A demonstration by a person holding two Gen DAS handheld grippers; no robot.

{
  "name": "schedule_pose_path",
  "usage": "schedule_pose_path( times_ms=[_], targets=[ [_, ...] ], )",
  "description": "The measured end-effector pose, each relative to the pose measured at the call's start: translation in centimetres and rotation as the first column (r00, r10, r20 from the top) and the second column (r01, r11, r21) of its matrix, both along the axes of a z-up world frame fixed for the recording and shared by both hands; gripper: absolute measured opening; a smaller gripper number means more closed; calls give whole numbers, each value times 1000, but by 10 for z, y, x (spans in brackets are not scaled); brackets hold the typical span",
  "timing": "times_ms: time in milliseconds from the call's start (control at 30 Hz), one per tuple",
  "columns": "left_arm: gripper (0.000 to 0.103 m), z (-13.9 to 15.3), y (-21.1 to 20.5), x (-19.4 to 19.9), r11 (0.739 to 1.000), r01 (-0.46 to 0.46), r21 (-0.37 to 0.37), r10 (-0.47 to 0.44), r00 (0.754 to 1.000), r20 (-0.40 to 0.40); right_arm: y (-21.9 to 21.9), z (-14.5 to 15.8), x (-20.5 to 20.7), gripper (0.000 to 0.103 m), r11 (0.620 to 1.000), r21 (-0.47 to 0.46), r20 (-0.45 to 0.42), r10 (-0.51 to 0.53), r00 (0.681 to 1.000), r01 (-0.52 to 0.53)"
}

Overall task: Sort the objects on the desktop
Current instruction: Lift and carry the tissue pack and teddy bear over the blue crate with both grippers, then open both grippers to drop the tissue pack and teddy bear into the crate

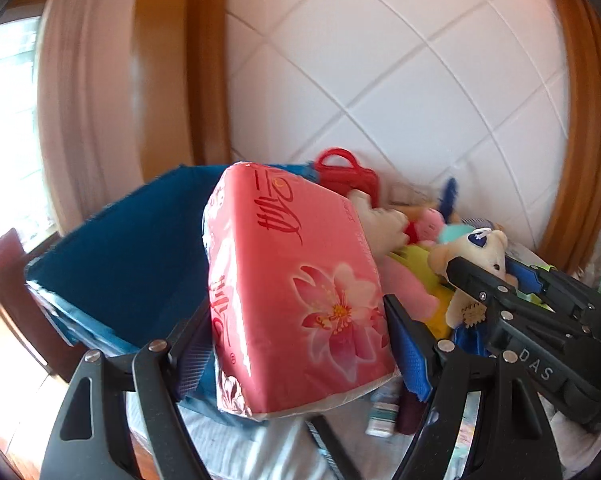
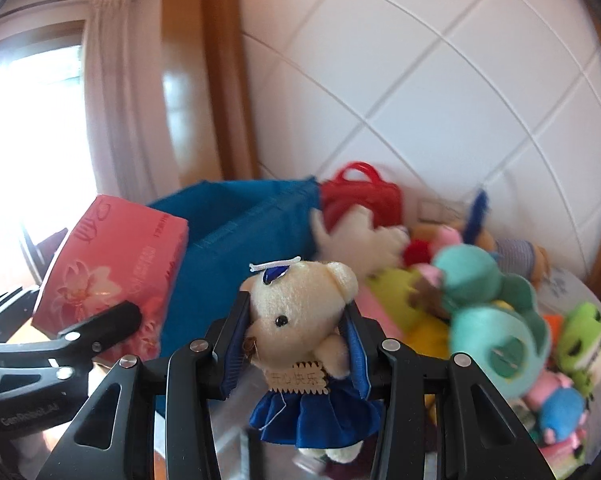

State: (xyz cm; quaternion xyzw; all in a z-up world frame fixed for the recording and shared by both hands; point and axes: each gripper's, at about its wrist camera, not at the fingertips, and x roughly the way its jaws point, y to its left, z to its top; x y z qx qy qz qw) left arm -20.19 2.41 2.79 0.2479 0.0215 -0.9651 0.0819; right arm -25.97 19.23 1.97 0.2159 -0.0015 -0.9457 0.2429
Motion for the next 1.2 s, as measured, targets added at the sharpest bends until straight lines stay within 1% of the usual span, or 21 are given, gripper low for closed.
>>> schedule_pose_path(
  times_ms=[67, 167, 300, 467, 600, 700, 800, 933, 1000, 1033, 1100, 1200],
  targets=[
    [78, 5, -20, -1, 999, -36, 2, 36, 999, -15, -24, 7, -5, 42, 999, -4, -13, 40, 999, -40],
    [78, 12, -51, -2, 993, -116, 5, 116, 993, -33, -61, 17, -14, 42, 993, -1, -45, 118, 992, -118],
    [78, 11, -96, -6, 980, -199, -2, 199, 980, -24, -108, 30, -25, 42, 981, -8, -78, 191, 978, -192],
    [78, 8, -149, -20, 977, -214, -1, 214, 977, -8, -161, 37, -37, 42, 970, -4, -79, 242, 967, -243],
    [78, 5, -190, -34, 977, -213, -2, 213, 977, 6, -202, 38, -44, 42, 972, -18, -78, 231, 970, -233],
    [78, 1, -216, -52, 985, -175, -2, 175, 984, 27, -229, 33, -52, 42, 977, -5, -63, 212, 975, -213],
    [80, -9, -233, -71, 992, -130, 8, 129, 990, 56, -248, 26, -61, 43, 983, 19, -36, 182, 983, -181],
    [84, -17, -249, -82, 994, -105, 30, 103, 992, 69, -265, 16, -75, 43, 990, 59, 3, 130, 992, -130],
    [85, -19, -256, -87, 995, -95, 39, 92, 993, 76, -270, 12, -77, 46, 991, 77, 18, 110, 994, -111],
    [86, -21, -258, -89, 995, -91, 41, 88, 993, 81, -271, 12, -77, 51, 991, 81, 19, 102, 995, -103],
    [88, -23, -265, -92, 995, -87, 42, 83, 993, 89, -273, 12, -76, 55, 992, 88, 21, 86, 996, -87],
    [91, -24, -273, -94, 995, -85, 45, 81, 992, 99, -276, 12, -74, 64, 993, 100, 23, 61, 998, -63]
  ],
)
